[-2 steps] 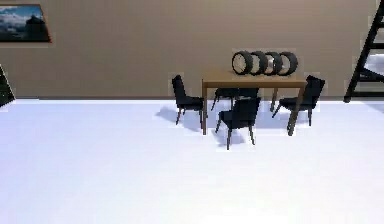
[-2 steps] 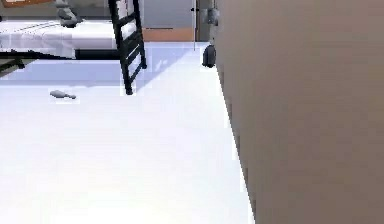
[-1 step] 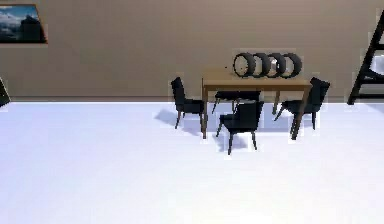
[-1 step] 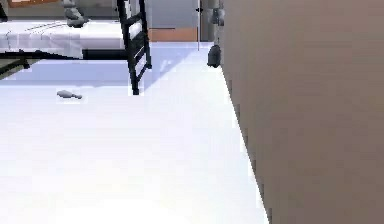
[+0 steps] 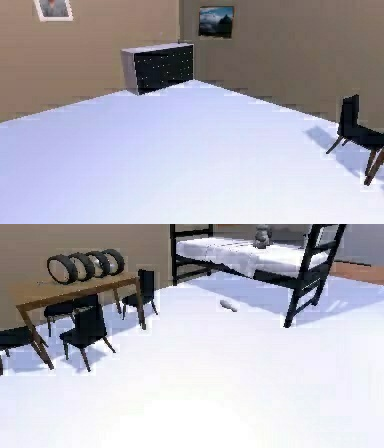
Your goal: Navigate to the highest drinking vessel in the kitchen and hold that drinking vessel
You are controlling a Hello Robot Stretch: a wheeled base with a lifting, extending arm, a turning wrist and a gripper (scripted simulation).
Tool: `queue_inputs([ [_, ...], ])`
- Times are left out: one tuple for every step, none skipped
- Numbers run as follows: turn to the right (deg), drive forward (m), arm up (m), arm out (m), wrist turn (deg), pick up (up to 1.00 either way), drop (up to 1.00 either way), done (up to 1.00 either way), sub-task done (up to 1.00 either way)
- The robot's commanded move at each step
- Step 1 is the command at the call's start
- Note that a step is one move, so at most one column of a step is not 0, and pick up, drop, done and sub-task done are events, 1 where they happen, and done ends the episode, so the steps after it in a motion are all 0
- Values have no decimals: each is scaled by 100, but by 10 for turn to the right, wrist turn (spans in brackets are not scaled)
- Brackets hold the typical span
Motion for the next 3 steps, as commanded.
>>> queue_inputs([
  [-450, 0, 0, 0, 0, 0, 0, 0, 0],
  [0, 30, 0, 0, 0, 0, 0, 0, 0],
  [-390, 0, 0, 0, 0, 0, 0, 0, 0],
])
